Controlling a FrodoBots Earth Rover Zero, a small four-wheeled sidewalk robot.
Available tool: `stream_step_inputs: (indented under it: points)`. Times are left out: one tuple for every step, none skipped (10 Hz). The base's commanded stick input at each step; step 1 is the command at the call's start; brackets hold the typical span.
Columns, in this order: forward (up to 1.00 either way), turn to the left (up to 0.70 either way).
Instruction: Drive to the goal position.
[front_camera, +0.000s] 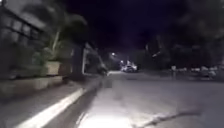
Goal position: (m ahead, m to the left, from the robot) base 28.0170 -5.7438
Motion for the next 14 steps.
stream_step_inputs:
  points:
    - [0.70,-0.35]
    - [0.70,-0.35]
    - [0.70,-0.35]
    - [0.70,-0.34]
    - [0.70,-0.07]
    - [0.70,0.00]
    - [0.70,0.00]
    - [0.70,0.00]
    - [0.70,0.00]
    - [0.70,0.00]
    - [0.70,0.00]
    - [0.70,0.00]
    - [0.70,0.00]
    - [0.70,0.00]
